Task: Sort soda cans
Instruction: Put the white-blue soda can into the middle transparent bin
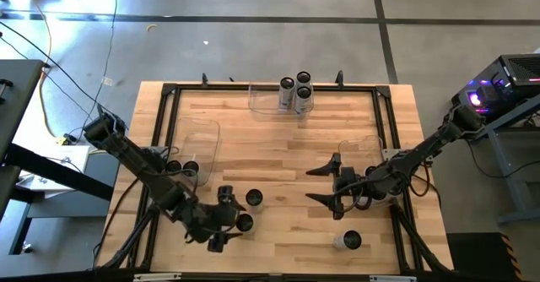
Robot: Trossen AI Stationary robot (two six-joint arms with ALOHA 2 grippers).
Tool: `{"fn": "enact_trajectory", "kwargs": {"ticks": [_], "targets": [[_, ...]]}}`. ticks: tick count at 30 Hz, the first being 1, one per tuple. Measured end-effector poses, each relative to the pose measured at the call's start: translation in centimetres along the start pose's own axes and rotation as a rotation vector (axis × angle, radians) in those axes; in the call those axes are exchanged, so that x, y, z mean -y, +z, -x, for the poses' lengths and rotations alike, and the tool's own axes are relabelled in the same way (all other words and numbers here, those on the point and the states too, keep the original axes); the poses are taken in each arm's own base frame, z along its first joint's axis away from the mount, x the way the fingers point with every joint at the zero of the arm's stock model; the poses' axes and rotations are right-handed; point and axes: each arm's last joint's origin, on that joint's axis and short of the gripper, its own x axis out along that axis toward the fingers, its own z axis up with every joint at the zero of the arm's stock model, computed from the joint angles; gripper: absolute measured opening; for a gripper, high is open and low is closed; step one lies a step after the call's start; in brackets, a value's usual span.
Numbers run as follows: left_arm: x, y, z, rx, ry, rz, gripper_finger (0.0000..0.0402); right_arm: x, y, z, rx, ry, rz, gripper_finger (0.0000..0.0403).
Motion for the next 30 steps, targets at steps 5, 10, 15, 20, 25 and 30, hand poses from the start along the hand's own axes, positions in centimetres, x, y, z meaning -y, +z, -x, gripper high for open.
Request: {"fn": "enact_trajectory", "kwargs": {"ticks": [5,10,15,20,25,30], "targets": [[-0.4,0.1,-0.3,-0.012,-0.003,0.04,0.0337,0.0,-0.1,0.0,-0.005,0.0,0.003,0.0299],[0.2,-0.6,-1.3,-0.034,0.021,-0.007,0.0337,0.0,-0.2,0.0,-0.016,-0.001,0.011,0.0299],[0.8,-1.2,-2.2,-0.05,0.04,-0.063,0.0337,0.0,-0.2,0.0,-0.019,-0.002,0.007,0.0299],[1.0,-1.7,-3.1,-0.067,0.06,-0.049,0.0337,0.0,-0.3,0.0,-0.025,-0.002,0.01,0.0299],[1.1,-1.5,-3.2,-0.042,0.052,-0.035,0.0331,0.0,-0.3,0.0,-0.031,-0.003,0.011,0.0299],[1.1,-1.9,-3.5,-0.013,0.049,0.015,0.0287,0.0,-0.4,0.0,-0.032,-0.003,0.012,0.0299]]}}
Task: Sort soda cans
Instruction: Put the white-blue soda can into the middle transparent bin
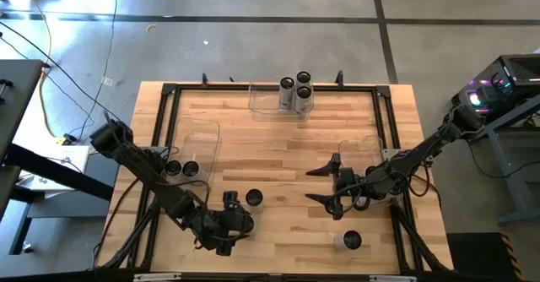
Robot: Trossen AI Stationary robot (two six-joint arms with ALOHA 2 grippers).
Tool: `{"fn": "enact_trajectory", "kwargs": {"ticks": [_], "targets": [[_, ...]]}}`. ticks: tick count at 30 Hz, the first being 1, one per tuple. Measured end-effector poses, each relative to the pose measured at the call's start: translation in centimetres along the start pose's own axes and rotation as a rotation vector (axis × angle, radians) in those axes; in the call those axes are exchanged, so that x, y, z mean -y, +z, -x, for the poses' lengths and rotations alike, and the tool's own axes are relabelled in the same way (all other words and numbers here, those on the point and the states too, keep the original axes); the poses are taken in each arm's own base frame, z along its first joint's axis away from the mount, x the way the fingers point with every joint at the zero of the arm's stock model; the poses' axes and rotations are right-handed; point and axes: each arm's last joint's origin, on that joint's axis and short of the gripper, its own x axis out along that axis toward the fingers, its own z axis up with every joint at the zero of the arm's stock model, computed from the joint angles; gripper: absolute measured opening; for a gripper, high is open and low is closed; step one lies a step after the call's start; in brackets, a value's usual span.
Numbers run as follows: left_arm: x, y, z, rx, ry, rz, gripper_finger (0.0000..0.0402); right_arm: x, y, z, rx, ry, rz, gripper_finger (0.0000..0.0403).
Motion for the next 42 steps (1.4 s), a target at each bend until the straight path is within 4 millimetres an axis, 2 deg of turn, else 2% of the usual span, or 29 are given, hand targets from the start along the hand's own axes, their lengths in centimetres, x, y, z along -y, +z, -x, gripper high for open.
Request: {"fn": "enact_trajectory", "kwargs": {"ticks": [3,6,9,12,17,21,25,27,30,35,38,42], "targets": [[0.0,-0.1,-0.1,0.004,0.0,0.029,0.0249,0.0,0.0,0.0,-0.002,0.0,0.002,0.0299],[0.2,0.3,0.6,-0.02,-0.039,0.051,0.0245,-0.3,-0.1,0.2,-0.005,0.014,0.004,0.0299],[0.4,1.5,2.7,-0.056,-0.116,0.035,0.0245,-0.9,0.2,0.9,0.001,0.049,-0.001,0.0299],[0.0,4.4,6.2,-0.033,-0.185,0.051,0.0245,-1.4,0.8,1.8,0.022,0.087,-0.008,0.0299],[-2.9,9.8,11.5,0.13,-0.178,-0.037,0.0245,-2.0,1.3,2.9,0.046,0.101,0.04,0.0299],[-7.8,13.2,14.2,0.272,-0.069,-0.153,0.0245,-2.0,1.3,3.1,0.048,0.033,0.065,0.0299],[-14.5,14.7,13.0,0.258,0.156,-0.232,0.0245,-2.0,1.1,3.1,0.035,0.013,0.062,0.0299],[-18.5,15.0,11.6,0.219,0.252,-0.231,0.0245,-2.0,1.1,3.1,0.035,0.013,0.056,0.0299],[-24.5,15.1,9.2,0.254,0.308,-0.149,0.0245,-2.0,1.1,3.1,0.034,0.005,0.036,0.0299],[-33.7,12.9,5.6,0.239,0.417,0.042,0.0245,-1.9,0.9,3.1,0.024,-0.013,0.019,0.0299],[-37.2,11.5,3.8,0.192,0.464,0.117,0.0245,-1.9,0.9,3.1,0.023,-0.012,0.006,0.0299],[-39.1,10.0,0.6,0.136,0.448,0.178,0.0245,-1.9,0.9,3.1,0.021,-0.013,0.007,0.0299]]}}
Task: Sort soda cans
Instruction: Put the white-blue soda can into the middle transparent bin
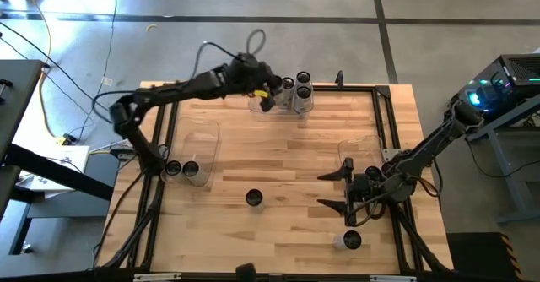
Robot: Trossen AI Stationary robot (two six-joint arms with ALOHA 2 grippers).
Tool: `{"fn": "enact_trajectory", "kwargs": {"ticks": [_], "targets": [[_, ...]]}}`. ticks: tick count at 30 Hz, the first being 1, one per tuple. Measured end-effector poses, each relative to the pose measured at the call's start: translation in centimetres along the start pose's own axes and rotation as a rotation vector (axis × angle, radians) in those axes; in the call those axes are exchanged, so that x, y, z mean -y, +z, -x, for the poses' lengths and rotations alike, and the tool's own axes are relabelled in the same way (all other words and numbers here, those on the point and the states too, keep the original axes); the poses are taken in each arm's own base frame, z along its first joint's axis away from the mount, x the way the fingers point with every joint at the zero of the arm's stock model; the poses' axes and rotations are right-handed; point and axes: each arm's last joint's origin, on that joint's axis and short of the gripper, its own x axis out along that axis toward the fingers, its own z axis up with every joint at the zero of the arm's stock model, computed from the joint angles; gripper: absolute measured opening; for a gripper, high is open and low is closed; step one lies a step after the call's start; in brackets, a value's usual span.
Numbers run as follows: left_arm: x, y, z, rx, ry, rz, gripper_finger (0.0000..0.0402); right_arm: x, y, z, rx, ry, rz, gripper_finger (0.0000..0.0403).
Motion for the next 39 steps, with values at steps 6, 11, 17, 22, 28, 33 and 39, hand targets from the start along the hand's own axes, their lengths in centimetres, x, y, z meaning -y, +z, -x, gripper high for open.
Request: {"fn": "enact_trajectory", "kwargs": {"ticks": [6,11,17,22,28,33,39], "targets": [[0.9,-1.3,-3.2,-0.021,-0.013,-0.002,0.0245,0.1,0.0,0.0,-0.001,-0.003,0.006,0.0299],[1.0,-2.0,-5.2,-0.001,-0.003,0.027,0.0245,0.3,0.0,-0.3,0.001,-0.019,-0.001,0.0299],[1.2,-2.6,-6.9,0.021,-0.002,0.029,0.0245,0.4,-0.1,-0.3,-0.005,-0.023,-0.011,0.0299],[1.4,-3.9,-8.3,-0.025,-0.011,0.027,0.0252,0.4,-0.1,-0.3,-0.005,-0.023,-0.018,0.0299],[1.6,-4.6,-9.4,-0.036,-0.017,0.023,0.0302,0.4,0.0,-0.3,-0.004,-0.023,-0.017,0.0299],[1.6,-5.0,-9.7,-0.051,-0.023,0.028,0.0313,0.6,0.0,-0.5,-0.001,-0.031,-0.022,0.0299],[1.5,-4.3,-9.5,-0.028,-0.114,0.05,0.0316,0.7,0.1,-0.6,0.003,-0.04,-0.025,0.0299]]}}
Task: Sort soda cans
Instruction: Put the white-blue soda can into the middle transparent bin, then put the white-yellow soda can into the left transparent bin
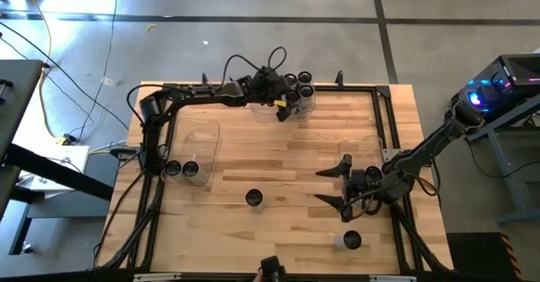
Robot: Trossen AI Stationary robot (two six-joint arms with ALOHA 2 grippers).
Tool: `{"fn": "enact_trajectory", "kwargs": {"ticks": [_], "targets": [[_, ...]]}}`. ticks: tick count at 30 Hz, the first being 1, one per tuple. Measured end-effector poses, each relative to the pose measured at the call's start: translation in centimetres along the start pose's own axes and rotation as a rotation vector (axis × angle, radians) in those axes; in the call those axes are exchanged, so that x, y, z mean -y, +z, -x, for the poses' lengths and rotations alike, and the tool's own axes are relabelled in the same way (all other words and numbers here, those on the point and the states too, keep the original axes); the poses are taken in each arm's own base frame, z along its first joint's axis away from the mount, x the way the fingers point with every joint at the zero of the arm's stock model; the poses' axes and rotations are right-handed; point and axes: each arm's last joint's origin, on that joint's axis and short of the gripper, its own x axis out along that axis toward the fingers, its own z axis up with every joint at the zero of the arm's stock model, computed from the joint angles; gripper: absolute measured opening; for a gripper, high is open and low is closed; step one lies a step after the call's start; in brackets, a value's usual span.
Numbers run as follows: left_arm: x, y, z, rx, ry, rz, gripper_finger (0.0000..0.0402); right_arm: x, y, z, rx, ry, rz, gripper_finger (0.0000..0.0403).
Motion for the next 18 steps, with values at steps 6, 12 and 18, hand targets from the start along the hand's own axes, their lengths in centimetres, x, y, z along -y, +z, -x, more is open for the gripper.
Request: {"fn": "enact_trajectory", "kwargs": {"ticks": [6,12,18], "targets": [[-0.5,1.8,0.9,0.032,-0.008,-0.002,0.0317,0.0,0.0,0.0,0.001,0.0,-0.028,0.0299],[-0.6,3.8,3.1,-0.016,0.023,-0.094,0.0317,0.0,0.0,0.0,0.0,0.0,-0.035,0.0299],[2.5,7.3,9.6,0.025,0.008,-0.296,0.0317,0.2,0.0,-0.2,0.002,-0.013,-0.076,0.0299]]}}
